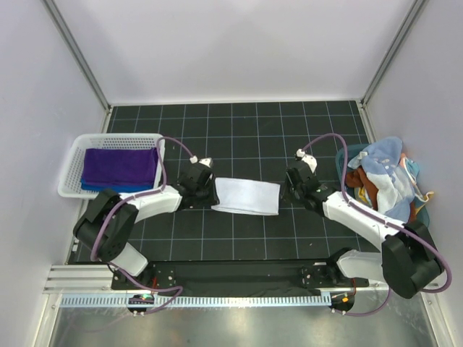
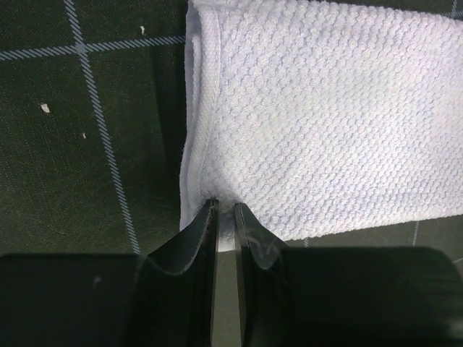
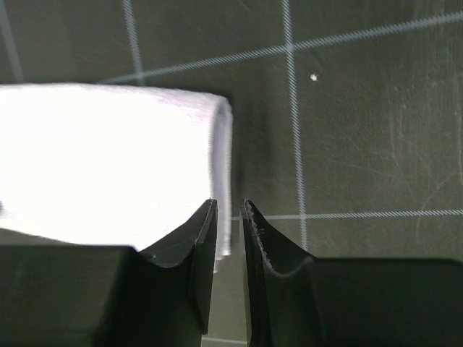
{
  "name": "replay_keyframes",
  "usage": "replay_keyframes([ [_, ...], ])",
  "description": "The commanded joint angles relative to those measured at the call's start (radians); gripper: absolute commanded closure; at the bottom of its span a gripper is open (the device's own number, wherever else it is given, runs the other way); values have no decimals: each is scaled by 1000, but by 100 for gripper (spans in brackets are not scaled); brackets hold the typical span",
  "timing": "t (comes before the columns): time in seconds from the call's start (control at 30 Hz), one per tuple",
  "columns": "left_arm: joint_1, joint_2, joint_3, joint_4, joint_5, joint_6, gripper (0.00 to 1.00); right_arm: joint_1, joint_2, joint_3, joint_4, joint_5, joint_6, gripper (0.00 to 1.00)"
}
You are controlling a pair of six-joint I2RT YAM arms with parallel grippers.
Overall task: Fold and stack the towels
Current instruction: Fold the towel
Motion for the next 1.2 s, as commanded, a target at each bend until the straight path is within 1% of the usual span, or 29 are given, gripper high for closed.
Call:
replay_keyframes([
  [0.0, -10, 2, -8, -34, 18, -26, 82, 25, -41, 81, -15, -15, 10, 73],
  [0.07, -9, -47, 4, -51, 18, -26, 80, 74, -29, 109, -20, 25, 12, 74],
  [0.1, -9, -62, 14, -60, 15, -26, 78, 124, 2, 144, -35, 54, 15, 73],
  [0.17, -10, -102, 53, -106, 11, -12, 75, 155, 45, 172, -35, 68, 17, 74],
  [0.2, -9, -111, 70, -128, 8, -7, 70, 173, 85, 189, -25, 65, 17, 73],
  [0.27, -10, -136, 112, -180, -69, 3, 64, 187, 117, 198, -8, 49, 15, 73],
  [0.3, -9, -140, 121, -194, -95, 8, 57, 190, 135, 204, 15, 42, 15, 74],
  [0.43, -1, -120, 161, -248, -147, 49, 48, 206, 232, 212, 51, 16, 9, 73],
  [0.5, 6, -91, 166, -246, -134, 56, 43, 204, 249, 198, 63, 11, 6, 73],
  [0.6, 31, -53, 176, -245, -112, 71, 39, 206, 260, 163, 95, 16, 9, 73],
  [0.73, 60, -4, 178, -217, -65, 79, 35, 201, 277, 140, 84, 54, -3, 73],
  [0.9, 66, 19, 196, -209, -37, 79, 35, 139, 260, 88, 107, 29, -8, 73],
  [1.03, 68, 13, 198, -203, -29, 79, 35, 102, 258, 88, 95, 31, -23, 73],
  [1.17, 68, 47, 195, -183, 21, 74, 35, 72, 258, 86, 97, 22, -31, 73],
])
